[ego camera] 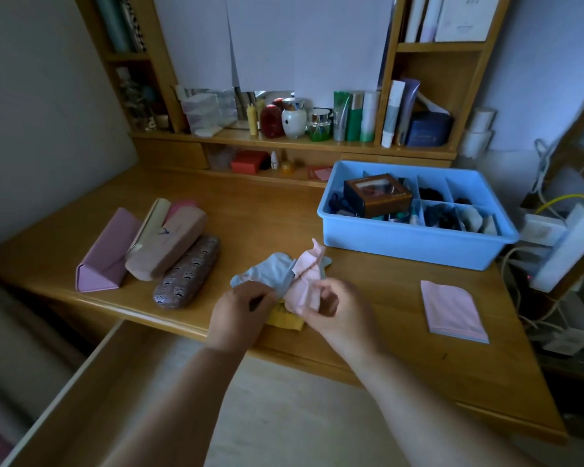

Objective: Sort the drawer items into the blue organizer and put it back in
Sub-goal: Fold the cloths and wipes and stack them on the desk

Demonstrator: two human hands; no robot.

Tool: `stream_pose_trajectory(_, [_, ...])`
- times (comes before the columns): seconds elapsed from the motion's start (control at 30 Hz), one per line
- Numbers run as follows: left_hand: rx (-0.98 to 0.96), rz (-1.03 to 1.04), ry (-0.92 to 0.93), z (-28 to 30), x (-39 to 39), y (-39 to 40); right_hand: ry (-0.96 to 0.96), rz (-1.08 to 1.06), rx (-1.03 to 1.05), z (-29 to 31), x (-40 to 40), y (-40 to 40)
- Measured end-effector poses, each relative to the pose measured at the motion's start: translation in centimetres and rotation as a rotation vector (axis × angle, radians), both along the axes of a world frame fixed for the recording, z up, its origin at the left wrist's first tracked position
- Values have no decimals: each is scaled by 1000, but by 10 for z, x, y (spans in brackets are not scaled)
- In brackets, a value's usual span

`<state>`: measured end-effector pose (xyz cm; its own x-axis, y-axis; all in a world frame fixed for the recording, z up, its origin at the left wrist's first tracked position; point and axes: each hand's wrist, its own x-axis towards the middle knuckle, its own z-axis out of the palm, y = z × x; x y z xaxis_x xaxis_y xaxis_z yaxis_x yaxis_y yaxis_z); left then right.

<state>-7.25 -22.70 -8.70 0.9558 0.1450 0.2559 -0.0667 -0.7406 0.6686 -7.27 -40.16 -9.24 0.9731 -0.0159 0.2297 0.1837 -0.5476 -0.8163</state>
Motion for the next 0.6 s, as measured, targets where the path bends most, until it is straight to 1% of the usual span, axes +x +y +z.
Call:
stream_pose_trajectory(0.07, [-33, 14, 4, -1, 1, 1, -42, 25, -88, -2, 4, 10])
stream_pose_trajectory(0.13, [-121, 114, 9, 1, 7, 4, -45, 3, -137, -6, 9, 12])
stream_pose_trajectory(0.17, [-207, 186, 11, 3, 10, 6, -30, -11, -104, -8, 12, 10])
stream_pose_trajectory(0.23, [-407, 320, 24, 8, 17, 12, 15, -31, 41, -9, 14, 5])
stream_pose_trajectory(0.27, [-479, 348, 26, 9, 18, 14, 42, -36, 136, -7, 15, 3])
stream_pose_trajectory(0.3, [-503, 346, 22, 8, 17, 14, 67, -38, 225, -3, 16, 2])
stream_pose_trajectory(0.37, [-440, 286, -1, 6, 12, 10, 66, -36, 322, 11, 21, -1])
stream_pose_trajectory(0.43, [-346, 194, -63, 3, 5, 5, 26, -28, 342, 33, 30, -5])
stream_pose_trajectory(0.47, [-267, 116, -104, 3, 2, 4, 9, -21, 338, 47, 35, -7])
stream_pose_trajectory(0.53, [-24, -124, -170, 4, -3, 5, -7, -5, 344, 73, 42, -11])
stream_pose_trajectory(0.57, [99, -243, -172, 4, -3, 5, 2, 6, 369, 85, 44, -13])
stream_pose_trajectory(0.6, [203, -308, -131, 5, -4, 4, 18, 20, 388, 95, 45, -16])
